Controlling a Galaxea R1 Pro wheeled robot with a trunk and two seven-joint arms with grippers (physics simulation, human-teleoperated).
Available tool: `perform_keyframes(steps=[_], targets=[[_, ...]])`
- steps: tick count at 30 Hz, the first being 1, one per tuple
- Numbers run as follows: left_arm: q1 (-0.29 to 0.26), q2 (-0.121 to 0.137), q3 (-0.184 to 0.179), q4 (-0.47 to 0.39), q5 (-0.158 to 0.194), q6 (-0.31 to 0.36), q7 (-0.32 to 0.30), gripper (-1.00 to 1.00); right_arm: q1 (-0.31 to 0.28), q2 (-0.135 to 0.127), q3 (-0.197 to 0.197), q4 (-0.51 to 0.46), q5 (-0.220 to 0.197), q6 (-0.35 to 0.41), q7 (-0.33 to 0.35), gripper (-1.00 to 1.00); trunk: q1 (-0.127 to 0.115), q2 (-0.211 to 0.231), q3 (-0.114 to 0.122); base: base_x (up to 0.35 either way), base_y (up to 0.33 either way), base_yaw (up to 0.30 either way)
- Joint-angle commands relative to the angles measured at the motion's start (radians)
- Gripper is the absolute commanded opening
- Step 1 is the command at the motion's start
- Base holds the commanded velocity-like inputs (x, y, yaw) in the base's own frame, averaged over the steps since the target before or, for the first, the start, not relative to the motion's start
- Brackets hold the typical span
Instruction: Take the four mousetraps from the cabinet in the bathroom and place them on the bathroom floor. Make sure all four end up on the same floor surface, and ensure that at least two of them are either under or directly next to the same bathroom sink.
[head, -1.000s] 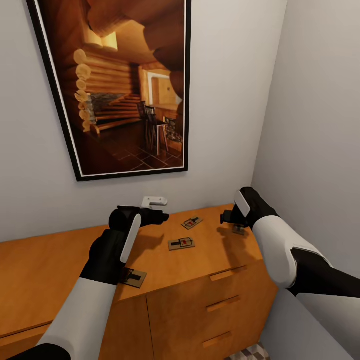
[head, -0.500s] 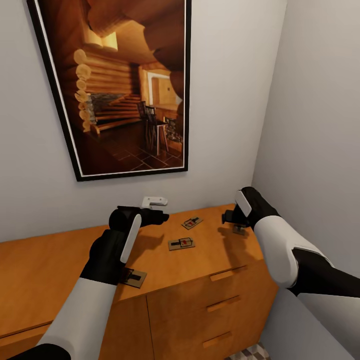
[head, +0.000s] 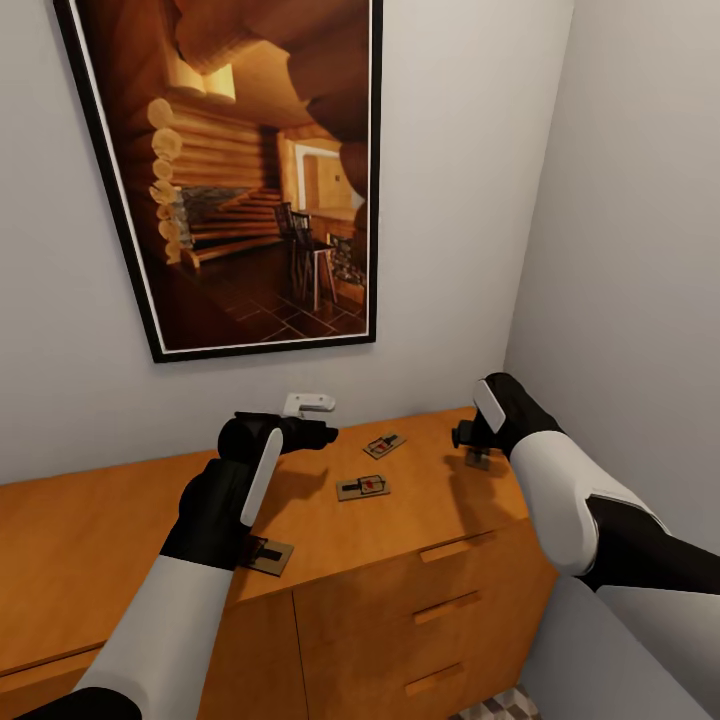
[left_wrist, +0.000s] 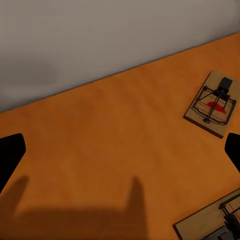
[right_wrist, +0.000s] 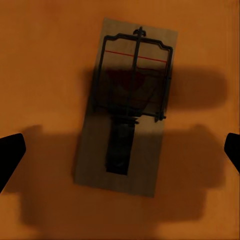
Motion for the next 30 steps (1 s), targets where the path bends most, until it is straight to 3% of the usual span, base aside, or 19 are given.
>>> perform_keyframes(steps=[1, 15, 30], targets=[[-0.001, 0.000, 0.000, -0.001, 0.004, 0.004, 0.001, 1.00, -0.001, 0.000, -0.005, -0.001, -0.006, 0.002, -0.010, 1.00, 0.000, -0.001, -0.001, 0.000, 0.000, 0.000], [-0.001, 0.000, -0.001, -0.001, 0.004, 0.004, 0.001, 1.00, -0.001, 0.000, -0.015, -0.002, -0.008, 0.002, -0.019, 1.00, 0.000, -0.001, -0.001, 0.000, 0.000, 0.000], [-0.001, 0.000, -0.001, -0.002, 0.004, 0.004, 0.001, 1.00, 0.000, -0.002, -0.081, -0.001, -0.012, 0.002, -0.019, 1.00, 0.000, -0.001, -0.001, 0.000, 0.000, 0.000]])
